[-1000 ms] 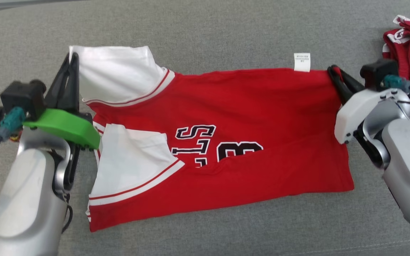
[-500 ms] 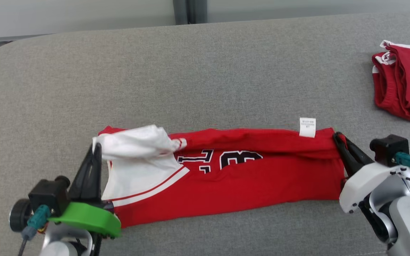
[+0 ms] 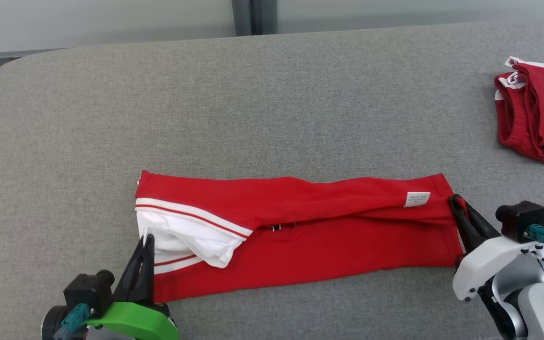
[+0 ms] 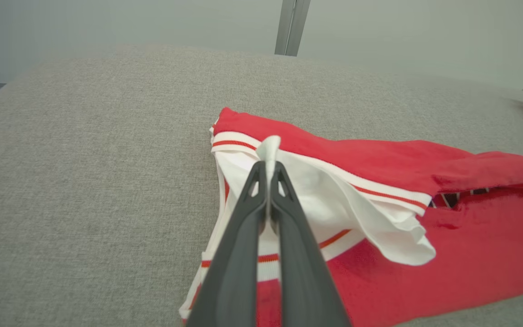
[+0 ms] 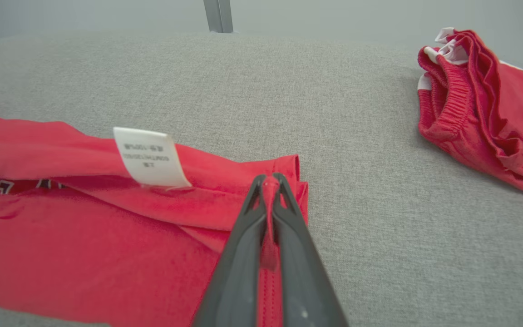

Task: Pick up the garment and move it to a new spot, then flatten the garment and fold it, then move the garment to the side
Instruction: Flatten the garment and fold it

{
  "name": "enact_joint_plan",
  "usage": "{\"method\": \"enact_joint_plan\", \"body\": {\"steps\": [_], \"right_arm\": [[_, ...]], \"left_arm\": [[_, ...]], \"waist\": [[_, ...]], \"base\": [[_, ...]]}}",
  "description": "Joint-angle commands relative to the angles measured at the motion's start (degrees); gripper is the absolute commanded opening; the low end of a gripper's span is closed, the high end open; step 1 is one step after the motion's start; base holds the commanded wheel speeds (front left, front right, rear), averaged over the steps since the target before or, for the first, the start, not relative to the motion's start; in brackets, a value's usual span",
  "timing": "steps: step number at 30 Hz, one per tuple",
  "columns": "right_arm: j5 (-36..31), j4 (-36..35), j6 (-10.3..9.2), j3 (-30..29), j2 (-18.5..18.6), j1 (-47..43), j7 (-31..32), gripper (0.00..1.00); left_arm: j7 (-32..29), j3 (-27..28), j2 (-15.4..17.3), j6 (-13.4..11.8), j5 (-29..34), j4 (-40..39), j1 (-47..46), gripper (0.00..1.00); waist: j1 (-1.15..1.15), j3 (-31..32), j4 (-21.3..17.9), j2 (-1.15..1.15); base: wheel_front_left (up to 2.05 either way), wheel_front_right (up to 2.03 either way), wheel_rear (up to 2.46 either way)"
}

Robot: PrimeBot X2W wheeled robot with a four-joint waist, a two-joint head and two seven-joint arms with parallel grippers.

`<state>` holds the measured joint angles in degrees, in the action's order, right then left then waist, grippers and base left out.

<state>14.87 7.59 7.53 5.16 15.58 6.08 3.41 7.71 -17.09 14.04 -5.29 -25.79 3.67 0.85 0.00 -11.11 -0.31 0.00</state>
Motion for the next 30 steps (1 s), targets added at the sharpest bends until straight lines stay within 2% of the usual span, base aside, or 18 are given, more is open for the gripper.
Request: {"method": "enact_joint_plan", "body": {"steps": [1, 2, 8, 18, 25, 30], "right_arm": [[-0.54, -0.17, -0.09, -0.54, -0.37, -1.28, -0.72, 0.51], [-0.52, -0.34, -0.09, -0.91, -0.57, -1.70, -0.96, 1.00], [-0.95, -1.94, -0.09, -4.64, -2.66, -5.24, -2.59, 1.00], [-2.69, -4.65, -0.09, -10.63, -5.45, -7.48, -1.67, 1.00], [-1.67, -0.05, -0.09, -8.32, -5.86, -3.96, 3.00, 1.00], [-1.32, 8.54, -0.09, -6.34, -5.42, 1.33, 6.01, 1.00]], "left_arm": [[0.65, 0.16, -0.12, 0.26, -0.97, 0.46, 1.07, 0.30], [0.89, 0.19, -0.25, 0.48, -1.36, 0.90, 1.39, 1.00], [2.15, 0.71, 0.11, 0.19, -2.03, -0.23, 4.13, 1.00], [3.88, 2.57, 0.79, -2.21, -1.15, -3.18, 4.66, 1.00], [4.62, 2.90, 0.09, -3.20, -0.43, -2.43, 1.70, 1.00], [4.95, 3.07, 0.12, -3.71, -0.24, -1.83, 0.62, 1.00]], "waist": [[0.00, 0.05, -0.03, 0.00], [0.00, 0.12, -0.04, 0.00], [0.00, 0.68, 0.03, 0.00], [0.00, 2.07, 0.40, 0.00], [0.00, 2.75, 0.81, 0.00], [0.00, 2.53, 1.34, 0.00]], "base": [[0.00, 0.00, 0.00], [0.00, 0.00, 0.00], [0.00, 0.00, 0.00], [0.00, 0.00, 0.00], [0.00, 0.00, 0.00], [0.00, 0.00, 0.00]]}}
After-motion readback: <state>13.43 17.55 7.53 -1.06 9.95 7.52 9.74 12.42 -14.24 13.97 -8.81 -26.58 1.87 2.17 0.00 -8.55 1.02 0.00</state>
